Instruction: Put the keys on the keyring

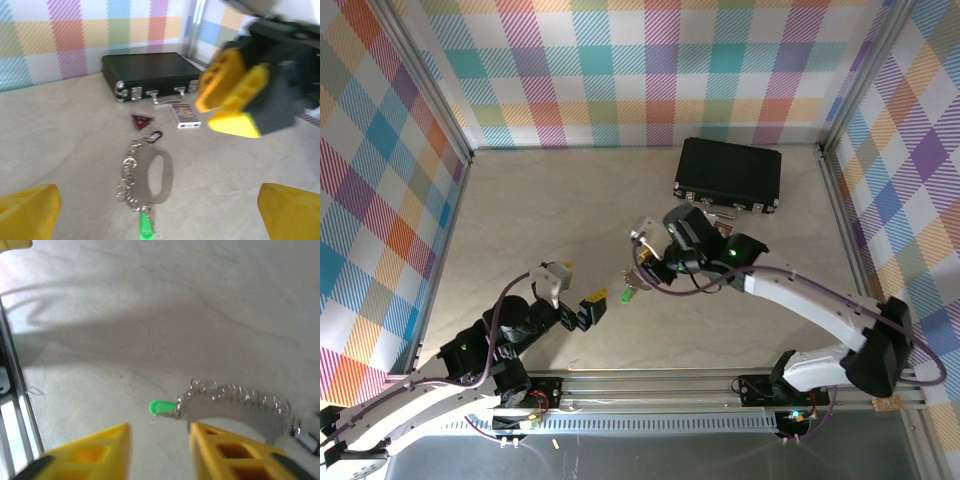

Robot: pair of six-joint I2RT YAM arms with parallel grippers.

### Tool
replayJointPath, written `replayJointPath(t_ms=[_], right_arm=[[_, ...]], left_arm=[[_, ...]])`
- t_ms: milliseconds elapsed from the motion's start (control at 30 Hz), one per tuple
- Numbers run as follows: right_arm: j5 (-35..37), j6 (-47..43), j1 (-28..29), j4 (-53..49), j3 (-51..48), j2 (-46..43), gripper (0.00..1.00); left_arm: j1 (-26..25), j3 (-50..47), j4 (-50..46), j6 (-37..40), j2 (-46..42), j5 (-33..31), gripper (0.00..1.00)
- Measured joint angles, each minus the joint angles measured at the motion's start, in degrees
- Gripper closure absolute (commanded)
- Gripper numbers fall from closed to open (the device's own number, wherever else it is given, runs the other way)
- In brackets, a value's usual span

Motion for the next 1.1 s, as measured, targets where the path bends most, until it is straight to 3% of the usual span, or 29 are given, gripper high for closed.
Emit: replayJointPath(t_ms=[133,167,333,500,633,800,1100], right_arm=[[4.0,3.0,-2.0,2.6,-8.6,-9.6,0.05],[5.4,3.8,-3.0,3.4,-10.9,-12.1,0.01],[12.9,6.4,-8.3,7.0,-22.6,-25.1,0.01],[21.8,8.5,-13.9,10.2,-33.5,-37.2,0.01],[28.0,8.4,-16.9,16.3,-41.6,-42.1,0.01],[32.4,6.3,-21.0,25.9,-49.3,-40.2,0.01],[31.6,6.0,-30.1,42.4,-50.8,-22.9,0.01]], left_arm=[[0.0,0.1,-2.4,-3.1,3.5,-9.6,0.0],[0.0,0.1,-3.0,-3.5,4.4,-11.7,0.0],[0.0,-0.4,-2.6,-2.8,6.1,-21.9,0.0],[2.0,-5.9,5.4,1.2,5.7,-31.2,0.0],[6.6,-12.4,15.4,5.5,7.3,-35.4,0.0],[15.8,-14.9,25.1,8.7,14.9,-35.3,0.0],[28.5,-15.6,44.6,10.5,35.9,-26.8,0.0]])
